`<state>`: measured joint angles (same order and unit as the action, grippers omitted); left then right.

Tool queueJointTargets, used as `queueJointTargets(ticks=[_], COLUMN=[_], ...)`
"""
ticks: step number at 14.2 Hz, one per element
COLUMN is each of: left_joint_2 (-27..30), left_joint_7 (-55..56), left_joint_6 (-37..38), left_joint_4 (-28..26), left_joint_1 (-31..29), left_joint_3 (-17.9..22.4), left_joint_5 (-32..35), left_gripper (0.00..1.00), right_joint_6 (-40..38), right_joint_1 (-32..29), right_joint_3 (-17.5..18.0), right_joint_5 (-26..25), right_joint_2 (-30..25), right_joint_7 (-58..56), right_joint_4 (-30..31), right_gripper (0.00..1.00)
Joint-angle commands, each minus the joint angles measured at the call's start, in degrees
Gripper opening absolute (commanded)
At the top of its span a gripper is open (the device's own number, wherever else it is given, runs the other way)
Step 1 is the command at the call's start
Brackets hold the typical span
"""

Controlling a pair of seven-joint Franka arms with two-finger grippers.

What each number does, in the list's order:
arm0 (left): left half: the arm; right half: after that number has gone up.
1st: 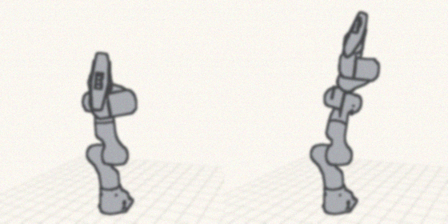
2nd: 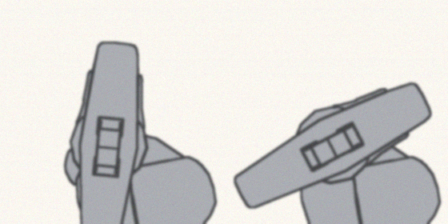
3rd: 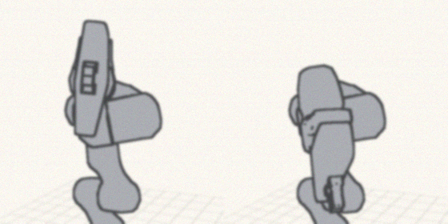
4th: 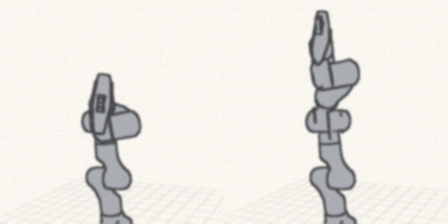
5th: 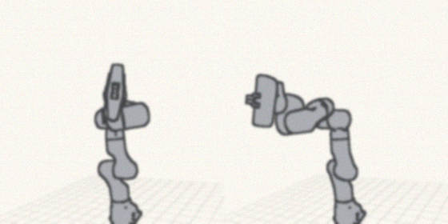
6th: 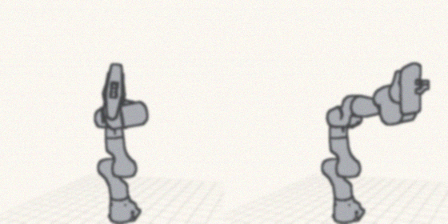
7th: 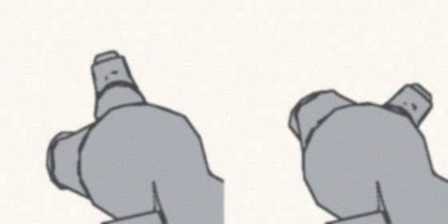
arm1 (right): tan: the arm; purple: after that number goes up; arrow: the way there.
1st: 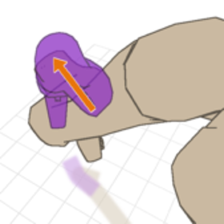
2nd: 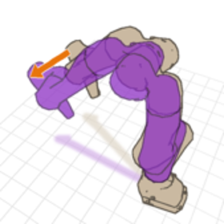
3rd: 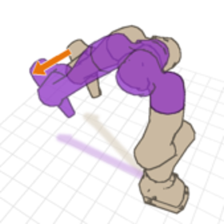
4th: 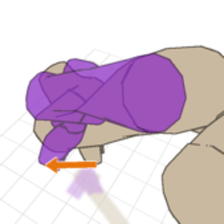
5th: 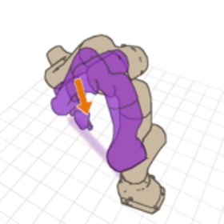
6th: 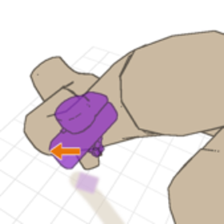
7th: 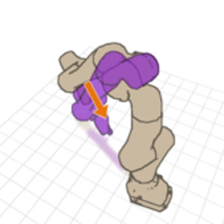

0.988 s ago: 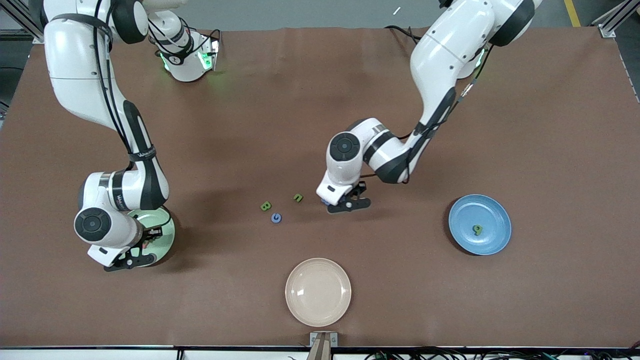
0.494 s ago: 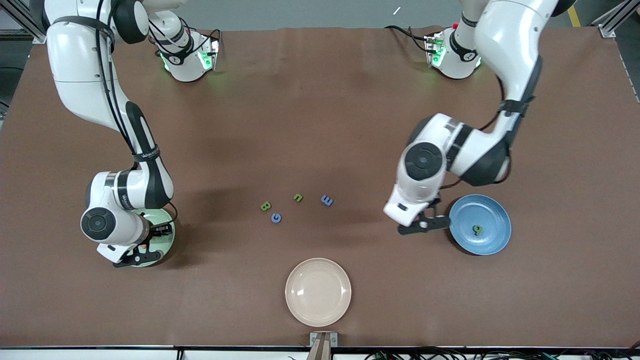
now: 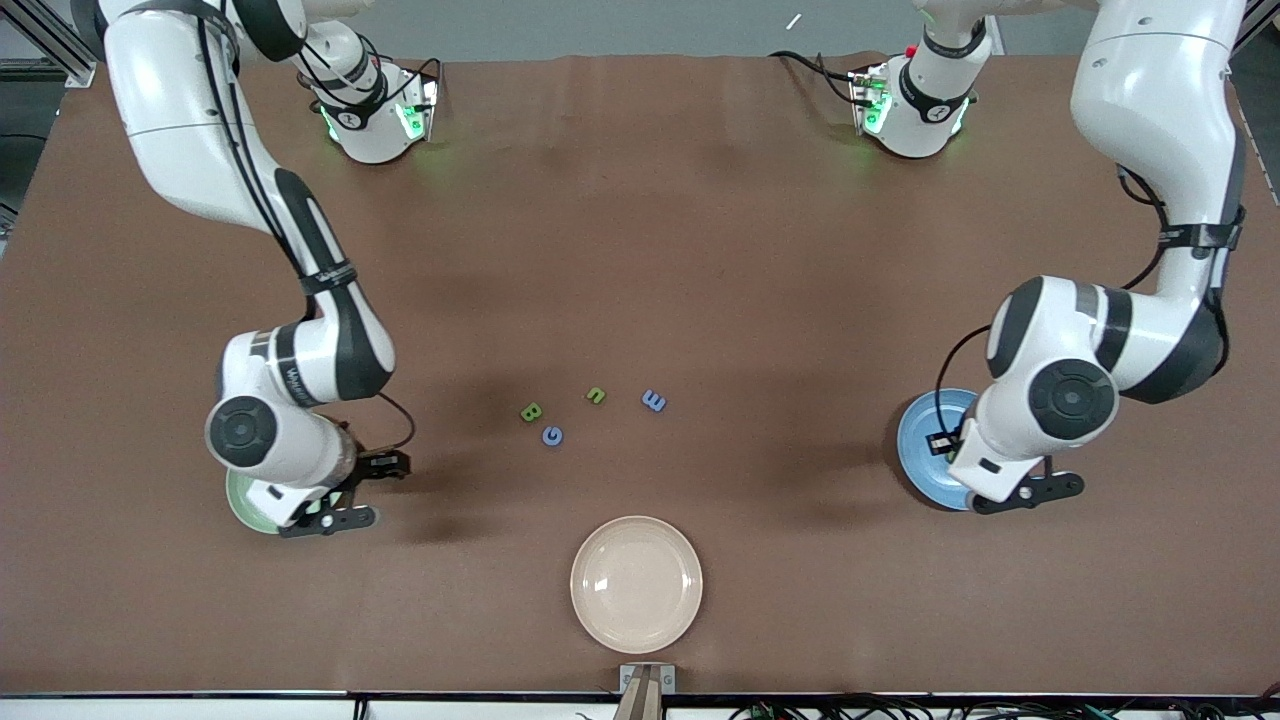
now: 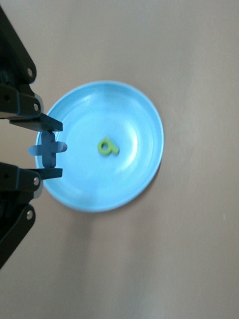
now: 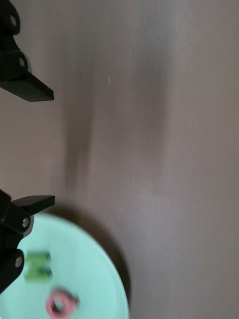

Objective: Sort upper and lower case letters into plates
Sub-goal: 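Drop the N on the green plate while the left gripper drops t on blue, then grasp the green B with the right gripper while the left gripper grasps the m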

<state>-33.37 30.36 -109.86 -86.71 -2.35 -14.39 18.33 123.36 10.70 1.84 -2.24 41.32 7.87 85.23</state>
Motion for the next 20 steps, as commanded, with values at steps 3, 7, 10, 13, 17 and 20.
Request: queueJointTargets(ticks=[3,7,10,13,17,20], left_joint_2=[-1.7,-4.1,-5.7,-5.0,-4.9,-6.7], left_joint_7=[-2.7,-7.2,-7.1,-6.1,2.7,12.8], left_joint_6=[-2.4,-7.5,-10.3,-9.9,-9.7,-10.4], left_joint_4=[-2.8,-4.1,-3.6,-3.7,-3.7,-2.9], left_joint_1=[-5.1,-7.5,-6.7,-6.3,-4.3,6.0], left_joint_3=[-0.6,-0.6,-0.6,-2.0,-12.7,-13.2], left_joint_5=[1.0,0.9,0.7,0.4,0.0,0.5], left_gripper=[0.01,0.14,0.79,1.0,1.0,0.97], right_joint_6=[-0.1,2.7,9.5,11.0,10.7,10.8], right_joint_1=[7.3,12.2,15.0,15.6,15.6,15.1], right_joint_3=[2.3,2.3,2.3,2.3,2.2,2.0], right_joint_5=[0.5,0.5,0.5,0.5,0.4,-0.3], right_joint_2=[-0.7,-0.4,-0.5,-0.4,-0.5,-0.5], right_joint_7=[22.7,38.0,43.4,45.4,45.3,45.2], right_joint_4=[3.6,6.1,11.1,12.2,12.2,12.2], right_gripper=[0.84,0.84,0.84,0.83,0.53,0.33])
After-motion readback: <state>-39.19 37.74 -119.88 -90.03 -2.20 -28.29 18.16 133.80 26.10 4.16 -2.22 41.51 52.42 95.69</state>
